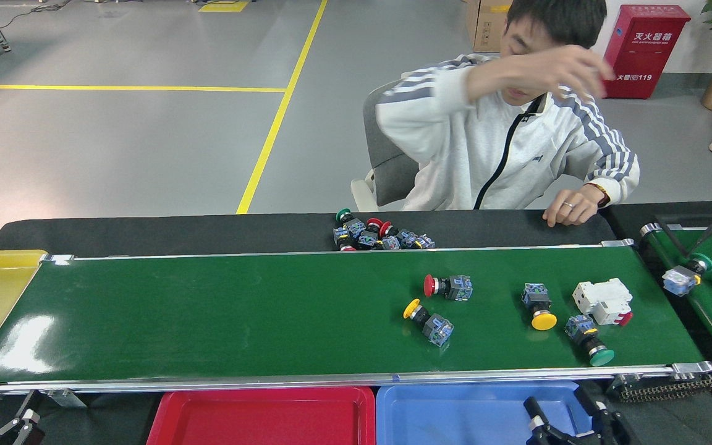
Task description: Pick switch part from conveyor to tray
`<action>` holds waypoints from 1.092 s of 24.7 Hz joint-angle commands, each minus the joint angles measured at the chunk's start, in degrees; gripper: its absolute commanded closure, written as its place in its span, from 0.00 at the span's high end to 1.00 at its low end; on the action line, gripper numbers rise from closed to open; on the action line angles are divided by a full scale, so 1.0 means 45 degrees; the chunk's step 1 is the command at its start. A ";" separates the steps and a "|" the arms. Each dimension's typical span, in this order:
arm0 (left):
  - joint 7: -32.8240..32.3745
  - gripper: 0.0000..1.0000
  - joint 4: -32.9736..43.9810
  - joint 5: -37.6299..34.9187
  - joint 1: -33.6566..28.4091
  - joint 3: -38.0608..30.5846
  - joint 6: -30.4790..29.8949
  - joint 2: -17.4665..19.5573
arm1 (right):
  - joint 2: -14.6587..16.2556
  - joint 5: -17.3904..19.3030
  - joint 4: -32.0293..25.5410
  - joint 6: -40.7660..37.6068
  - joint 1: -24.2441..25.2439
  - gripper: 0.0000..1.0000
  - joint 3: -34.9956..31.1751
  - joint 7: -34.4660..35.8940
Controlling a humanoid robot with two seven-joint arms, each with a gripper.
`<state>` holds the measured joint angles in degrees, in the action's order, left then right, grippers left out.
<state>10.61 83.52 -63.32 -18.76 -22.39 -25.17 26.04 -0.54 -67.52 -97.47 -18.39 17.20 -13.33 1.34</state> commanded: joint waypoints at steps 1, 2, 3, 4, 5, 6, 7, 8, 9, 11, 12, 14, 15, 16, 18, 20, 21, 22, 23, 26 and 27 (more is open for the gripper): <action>0.0045 1.00 0.0171 -0.0010 0.0067 -0.0043 -0.0071 0.0190 | -0.0114 -0.0211 -0.0293 0.1742 -0.0169 0.96 0.0013 -0.0376; 0.0045 1.00 0.0210 -0.0030 0.0028 -0.0004 -0.0071 0.0210 | -0.0153 -0.0367 -0.0293 0.2074 -0.0208 0.95 0.0072 -0.0630; 0.0045 1.00 0.0268 -0.0030 0.0028 0.0191 -0.0071 0.0210 | -0.0153 -0.0484 -0.0293 0.2250 -0.0365 0.95 0.0072 -0.0825; 0.0025 1.00 0.0542 -0.0030 0.0048 0.0582 -0.0051 0.0210 | -0.0133 -0.0621 -0.0293 0.2367 -0.0638 0.95 0.0092 -0.1001; 0.0006 1.00 0.0970 -0.0049 0.0086 0.1108 0.0046 0.0190 | -0.0114 -0.0835 -0.0274 0.2484 -0.0852 0.95 0.0092 -0.1137; 0.0006 1.00 0.1245 -0.0049 0.0126 0.1383 0.0066 0.0190 | -0.0094 -0.1031 -0.0274 0.2524 -0.0931 0.95 0.0092 -0.1255; 0.0006 1.00 0.1714 -0.0147 0.0145 0.1891 0.0085 0.0171 | -0.0114 -0.1305 -0.0274 0.2524 -0.1068 0.95 0.0092 -0.1430; 0.0006 1.00 0.2162 -0.0439 0.0165 0.2300 0.0124 0.0112 | -0.0153 -0.1500 -0.0254 0.2524 -0.1204 0.95 0.0169 -0.1548; -0.0014 1.00 0.2553 -0.0792 0.0243 0.2594 0.0124 -0.0005 | -0.0133 -0.1617 -0.0235 0.2524 -0.1283 0.95 0.0365 -0.1606; -0.0502 1.00 0.3432 -0.1788 0.0555 0.3668 0.0554 -0.0357 | -0.0114 -0.1871 -0.0137 0.2621 -0.1439 0.95 0.1049 -0.1645; -0.0971 1.00 0.3706 -0.2237 0.0887 0.4391 0.0964 -0.0826 | -0.0153 -0.2047 -0.0059 0.2816 -0.1537 0.95 0.1322 -0.1665; -0.1772 1.00 0.3823 -0.2784 0.1688 0.5855 0.1667 -0.1568 | -0.0153 -0.2281 0.0293 0.3617 -0.1830 0.95 0.1888 -0.1782; -0.2084 1.00 0.3823 -0.2979 0.2079 0.6519 0.1980 -0.1743 | -0.0133 -0.2301 0.0488 0.3988 -0.2064 0.95 0.2201 -0.1782; -0.2475 1.00 0.3823 -0.3155 0.2450 0.7164 0.2351 -0.1841 | -0.0074 -0.2301 0.0742 0.4340 -0.2357 0.94 0.2494 -0.1782; -0.3080 1.00 0.3784 -0.3272 0.2899 0.8121 0.2976 -0.2076 | -0.0035 -0.2320 0.1093 0.4672 -0.2806 0.91 0.2826 -0.1802; -0.3510 1.00 0.3686 -0.3292 0.3466 0.9117 0.3620 -0.2466 | -0.0016 -0.2340 0.1504 0.4731 -0.3177 0.89 0.3041 -0.1821; -0.3705 1.00 0.3433 -0.3292 0.3953 0.9780 0.4108 -0.2739 | -0.0016 -0.2340 0.1718 0.4731 -0.3392 0.89 0.3099 -0.1821; -0.3822 1.00 0.3198 -0.3311 0.4246 1.0171 0.4479 -0.2876 | -0.0016 -0.2340 0.1796 0.4731 -0.3470 0.89 0.3099 -0.1821; -0.3900 1.00 0.2925 -0.3331 0.4559 1.0562 0.4870 -0.2993 | -0.0016 -0.2340 0.1816 0.4731 -0.3529 0.89 0.3099 -0.1821; -0.3959 1.00 0.2221 -0.3370 0.5243 1.1051 0.5339 -0.3384 | -0.0035 -0.2320 0.1953 0.4731 -0.3763 0.90 0.3099 -0.1899; -0.3959 1.00 0.2026 -0.3370 0.5380 1.1051 0.5359 -0.3579 | -0.0035 -0.2340 0.2031 0.4750 -0.3861 0.90 0.3099 -0.1938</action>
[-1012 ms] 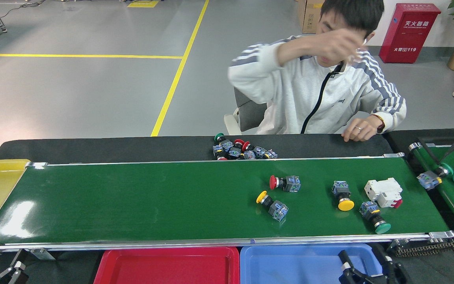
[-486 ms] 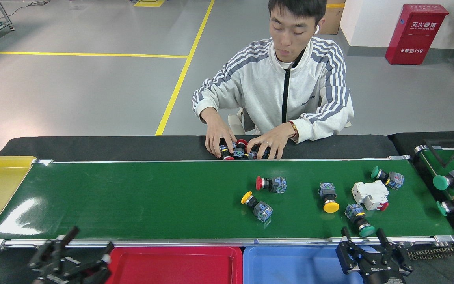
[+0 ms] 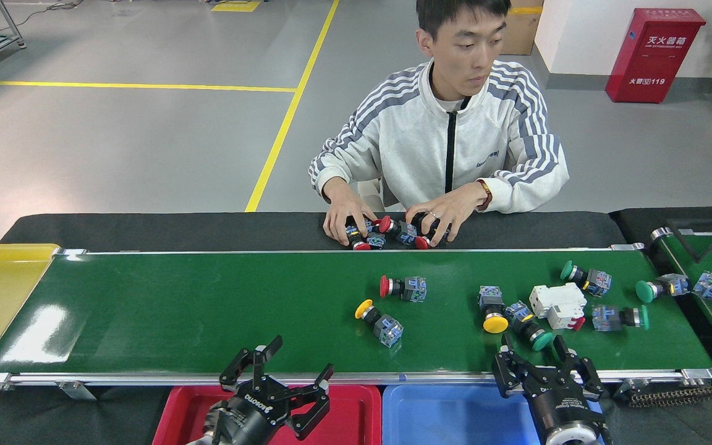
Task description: Pick switch part from conveyor to tray
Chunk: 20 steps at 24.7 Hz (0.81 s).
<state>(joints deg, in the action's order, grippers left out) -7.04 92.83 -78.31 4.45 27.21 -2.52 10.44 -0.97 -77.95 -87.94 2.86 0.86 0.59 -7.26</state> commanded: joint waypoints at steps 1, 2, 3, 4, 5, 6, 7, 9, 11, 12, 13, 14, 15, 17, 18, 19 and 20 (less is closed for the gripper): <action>-0.0036 1.00 -0.0237 -0.0059 0.0320 0.0027 0.0345 -0.0289 | 0.0039 -0.0021 0.0070 0.0028 -0.0387 0.90 0.0024 -0.0067; -0.0036 1.00 -0.0413 -0.0079 0.0457 0.0027 0.0384 -0.0387 | 0.0019 -0.0021 0.0168 0.0028 -0.0524 0.89 0.0024 -0.0087; -0.0036 1.00 -0.0628 -0.0215 0.0632 0.0027 0.0443 -0.0484 | 0.0000 -0.0041 0.0304 0.0028 -0.0660 0.84 0.0083 -0.0106; -0.0036 1.00 -0.0784 -0.0372 0.0789 0.0027 0.0618 -0.0641 | 0.0078 -0.0060 0.0402 0.0028 -0.0758 0.71 0.0239 -0.0165; -0.0036 1.00 -0.0901 -0.0528 0.0867 0.0027 0.0775 -0.0758 | 0.0117 -0.0119 0.0519 0.0028 -0.0817 0.57 0.0493 -0.0321; -0.0036 1.00 -0.0999 -0.0684 0.0945 0.0027 0.0872 -0.0836 | 0.0273 -0.0256 0.0656 0.0008 -0.0934 0.42 0.0728 -0.0497; -0.0036 1.00 -0.1097 -0.0821 0.1003 0.0027 0.0911 -0.0875 | 0.0449 -0.0314 0.0753 0.0008 -0.1051 0.27 0.0922 -0.0595; -0.0036 1.00 -0.1136 -0.0880 0.1003 0.0027 0.0911 -0.1011 | 0.0527 -0.0275 0.0753 -0.0070 -0.1071 0.10 0.1196 -0.0614; -0.0017 1.00 -0.1136 -0.0880 0.0964 0.0046 0.0911 -0.1109 | 0.0527 -0.0236 0.0617 -0.0148 -0.0992 0.04 0.1411 -0.0575; -0.0036 1.00 -0.1136 -0.0880 0.0945 0.0046 0.0892 -0.1109 | 0.0527 -0.0236 0.0539 -0.0207 -0.0953 0.03 0.1548 -0.0536; -0.0036 1.00 -0.1155 -0.0899 0.0925 0.0066 0.0892 -0.1109 | 0.0547 -0.0236 0.0304 -0.0383 -0.0895 0.03 0.1724 -0.0497; -0.0036 1.00 -0.1155 -0.0880 0.0925 0.0066 0.0892 -0.1109 | 0.0566 -0.0236 0.0070 -0.0617 -0.0817 0.03 0.1860 -0.0458; -0.0036 1.00 -0.1175 -0.0880 0.0945 0.0066 0.0892 -0.1129 | 0.0664 -0.0236 -0.0262 -0.1125 -0.0582 0.03 0.1938 -0.0341; -0.0036 1.00 -0.1351 -0.0899 0.0984 0.0046 0.0911 -0.1148 | 0.0742 -0.0236 -0.1082 -0.2765 0.0062 0.03 0.1978 0.0011; -0.0036 1.00 -0.1448 -0.0899 0.1003 0.0046 0.0911 -0.1148 | 0.0742 -0.0236 -0.1493 -0.3781 0.0453 0.03 0.1978 0.0128; -0.0017 1.00 -0.1507 -0.0899 0.0984 0.0046 0.0911 -0.1148 | 0.0742 -0.0236 -0.1805 -0.4718 0.0785 0.03 0.1978 0.0167; -0.0017 1.00 -0.1585 -0.0899 0.0984 0.0027 0.0911 -0.1148 | 0.0742 -0.0236 -0.2098 -0.5675 0.1176 0.03 0.1997 0.0167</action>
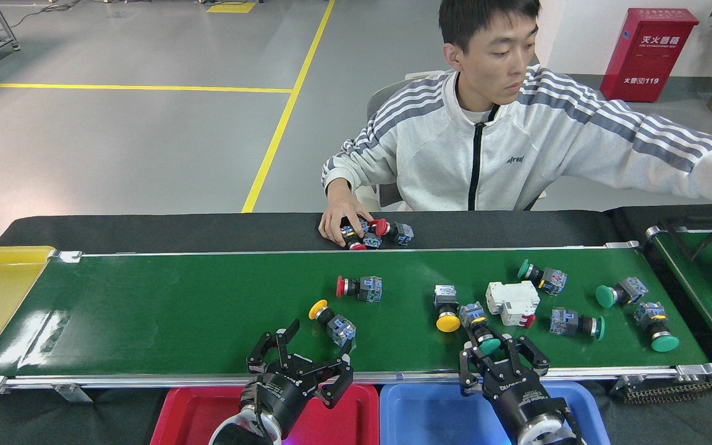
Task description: Pick switch part from conveyor to tray
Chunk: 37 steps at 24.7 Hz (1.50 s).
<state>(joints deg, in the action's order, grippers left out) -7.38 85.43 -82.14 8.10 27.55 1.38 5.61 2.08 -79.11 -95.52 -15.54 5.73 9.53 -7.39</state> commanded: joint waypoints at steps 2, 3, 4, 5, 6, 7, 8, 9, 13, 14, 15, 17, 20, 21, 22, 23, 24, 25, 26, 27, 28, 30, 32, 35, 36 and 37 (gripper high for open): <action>0.0077 1.00 -0.0273 -0.0048 0.0211 -0.0107 0.0065 -0.0074 | 0.0025 0.0022 -0.0707 -0.3070 0.0622 0.06 0.0305 0.0215; 0.0096 1.00 -0.0390 -0.0048 0.0269 -0.0184 0.0065 -0.0094 | 0.0005 0.0022 -0.0707 -0.3519 0.0739 0.09 0.0617 0.0215; 0.0116 1.00 -0.0409 -0.0028 0.0309 -0.0243 0.0065 -0.0094 | 0.0005 0.0022 -0.0707 -0.3676 0.0759 0.13 0.0891 0.0215; 0.0135 1.00 -0.0409 -0.0028 0.0348 -0.0360 0.0084 -0.0074 | 0.0005 0.0002 -0.0707 -0.3695 0.0778 0.30 0.1340 0.0215; 0.0135 1.00 -0.0429 -0.0028 0.0367 -0.0478 0.0065 -0.0074 | 0.0005 -0.0017 -0.0707 -0.3695 0.0778 0.59 0.1692 0.0215; 0.0135 1.00 -0.0468 -0.0028 0.0387 -0.0614 0.0065 -0.0055 | -0.0053 -0.0037 -0.0688 -0.3676 0.0778 0.78 0.2043 0.0215; 0.0155 1.00 -0.0546 -0.0028 0.0426 -0.0712 0.0065 -0.0055 | -0.0131 -0.0037 -0.0629 -0.3676 0.0778 0.80 0.2297 0.0235; 0.0155 1.00 -0.0741 -0.0028 0.0465 -0.0790 0.0065 -0.0055 | -0.0306 -0.0037 -0.0571 -0.3676 0.0778 0.88 0.2512 0.0274; 0.0174 0.98 -0.1386 -0.0028 0.0699 -0.0829 0.0182 -0.0074 | -0.0639 -0.0037 -0.0492 -0.3715 0.0778 0.98 0.2727 0.0274; 0.0174 0.97 -0.1444 -0.0028 0.0738 -0.0829 0.0358 -0.0055 | -0.0659 -0.0017 -0.0492 -0.3695 0.0778 0.98 0.2727 0.0274; 0.0174 0.94 -0.1542 -0.0028 0.0777 -0.0810 0.0611 -0.0055 | -0.0698 0.0002 -0.0512 -0.3695 0.0759 0.98 0.2707 0.0274; 0.0194 0.82 -0.1698 -0.0028 0.0816 -0.0829 0.1197 -0.0035 | -0.0698 0.0237 -0.0629 -0.3695 0.0817 0.98 0.2570 0.0294; 0.0506 0.44 -0.1659 0.0010 0.0680 -0.0829 0.1666 0.0101 | -0.0737 0.0979 -0.0726 -0.3656 0.1149 0.97 0.0444 0.0411; 0.0721 0.34 -0.1659 0.0030 0.0621 -0.0849 0.1686 0.0121 | -0.0893 0.1096 -0.0746 -0.3656 0.1403 0.96 -0.0398 0.0450; 0.1034 0.23 -0.1659 0.0069 0.0504 -0.0985 0.1627 0.0160 | -0.1342 0.1154 -0.0785 -0.3617 0.1599 0.95 -0.1433 0.0469; 0.1385 0.16 -0.1620 0.0050 0.0348 -0.1180 0.1549 0.0179 | -0.1888 0.1154 -0.0785 -0.3286 0.1657 0.95 -0.2563 0.0489; 0.1620 0.13 -0.1601 0.0030 0.0191 -0.1259 0.1510 0.0179 | -0.2143 0.1154 -0.0785 -0.2836 0.1677 0.95 -0.3387 0.0489; 0.1835 0.09 -0.1542 -0.0009 0.0055 -0.1298 0.1412 0.0199 | -0.2202 0.1154 -0.0785 -0.2191 0.1716 0.95 -0.4129 0.0489; 0.2069 0.07 -0.1366 -0.0009 -0.0102 -0.1298 0.1197 0.0238 | -0.2162 0.1154 -0.0785 -0.1371 0.1735 0.95 -0.4558 0.0528; 0.2186 0.06 -0.1093 -0.0009 -0.0218 -0.1298 0.0866 0.0257 | -0.2162 0.1154 -0.0785 -0.0436 0.1735 0.95 -0.4773 0.0723; 0.2206 0.05 -0.0761 -0.0009 -0.0356 -0.1298 0.0533 0.0336 | -0.2162 0.1154 -0.0766 0.0504 0.1735 0.95 -0.4832 0.1016; 0.2225 0.04 0.0040 -0.0028 -0.0766 -0.1298 -0.0385 0.0863 | -0.1909 0.1135 -0.0785 0.1812 0.1735 0.95 -0.4832 0.1446; 0.2206 0.05 0.1017 -0.0028 -0.1313 -0.1298 -0.1869 0.1410 | -0.1596 0.1115 -0.0785 0.2105 0.1716 0.95 -0.4832 0.1426; 0.2128 0.29 0.2696 -0.0009 -0.2895 -0.1513 -0.6107 0.2758 | -0.1498 0.0998 -0.0785 0.2125 0.1716 0.95 -0.4832 0.1387; 0.2128 0.60 0.3028 -0.0009 -0.3441 -0.1825 -0.7162 0.3011 | -0.1459 0.0940 -0.0785 0.2125 0.1677 0.95 -0.4812 0.1348; 0.2186 0.93 0.3184 -0.0009 -0.3948 -0.2079 -0.7747 0.3031 | -0.1304 0.0823 -0.0785 0.2125 0.1618 0.95 -0.4773 0.1290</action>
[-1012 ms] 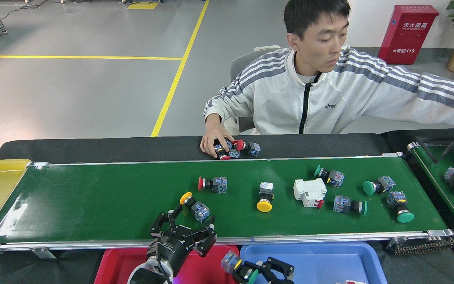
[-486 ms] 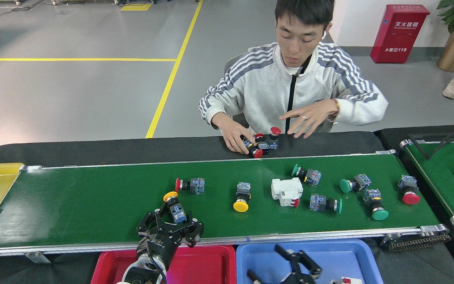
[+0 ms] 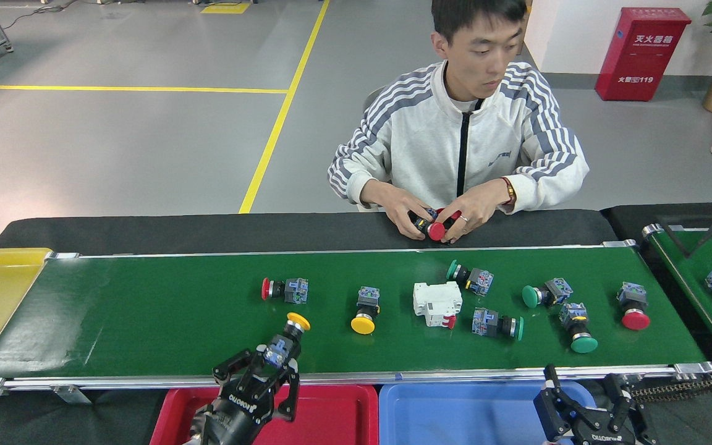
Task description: Pick switch part from conveyor to tray
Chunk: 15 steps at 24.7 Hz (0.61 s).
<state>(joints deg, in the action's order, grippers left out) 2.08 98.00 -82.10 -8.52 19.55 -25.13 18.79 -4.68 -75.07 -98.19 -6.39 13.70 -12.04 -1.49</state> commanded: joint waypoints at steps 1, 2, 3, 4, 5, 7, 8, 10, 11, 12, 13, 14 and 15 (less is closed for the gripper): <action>0.0124 1.00 0.0468 0.0002 -0.0489 -0.0400 -0.2092 0.0103 | 0.0338 -0.0213 -0.0192 0.0092 -0.0173 0.95 0.0059 -0.0079; 0.0124 1.00 0.0468 0.0002 -0.0684 -0.0400 -0.2268 0.0122 | 0.0611 -0.0428 -0.0192 0.0033 -0.0270 0.96 0.0117 -0.0196; 0.0124 1.00 0.0468 0.0021 -0.0860 -0.0400 -0.2268 0.0103 | 0.0885 -0.0526 -0.0172 -0.0025 -0.0485 0.95 0.0312 -0.0313; 0.0124 1.00 0.0488 0.0041 -0.0899 -0.0400 -0.2248 0.0044 | 0.1139 -0.0545 -0.0172 -0.0045 -0.0602 0.96 0.0527 -0.0450; 0.0124 1.00 0.0527 0.0060 -0.0899 -0.0419 -0.2229 0.0025 | 0.1393 -0.0545 -0.0133 -0.0025 -0.0700 0.96 0.0879 -0.0606; 0.0124 1.00 0.0566 0.0060 -0.0899 -0.0576 -0.2014 -0.0014 | 0.1881 -0.0545 -0.0094 -0.0025 -0.1013 0.96 0.1680 -0.1016; 0.0124 1.00 0.0566 0.0041 -0.0919 -0.0810 -0.1584 -0.0034 | 0.2018 -0.0545 -0.0055 -0.0006 -0.1188 0.96 0.2051 -0.1134; 0.0124 1.00 0.0566 0.0099 -0.0958 -0.1083 -0.0940 0.0044 | 0.2076 -0.0565 0.0082 -0.0025 -0.1423 0.96 0.2637 -0.1368; 0.0124 1.00 0.0566 0.0177 -0.0997 -0.1279 -0.0510 -0.0053 | 0.2076 -0.0565 0.0179 -0.0025 -0.1559 0.96 0.2930 -0.1524; 0.0124 1.00 0.0566 0.0294 -0.1016 -0.1786 0.0525 -0.0112 | 0.2096 -0.0565 0.0238 -0.0006 -0.1696 0.96 0.3184 -0.1681; 0.0124 1.00 0.0547 0.0490 -0.1016 -0.2333 0.2088 -0.0190 | 0.2154 -0.0565 0.0316 -0.0006 -0.1852 0.96 0.3359 -0.1778; 0.0124 1.00 0.0468 0.0763 -0.0997 -0.2744 0.3377 -0.0132 | 0.2174 -0.0565 0.0453 -0.0006 -0.2067 0.96 0.3516 -0.1837; 0.0124 1.00 0.0410 0.1036 -0.0841 -0.3075 0.3904 -0.0073 | 0.2174 -0.0565 0.0609 -0.0006 -0.2321 0.96 0.3691 -0.1856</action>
<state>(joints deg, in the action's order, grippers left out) 2.16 99.53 -78.49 -13.07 7.40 -15.14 18.01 4.67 -77.61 -95.36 -6.32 4.62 4.06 -9.32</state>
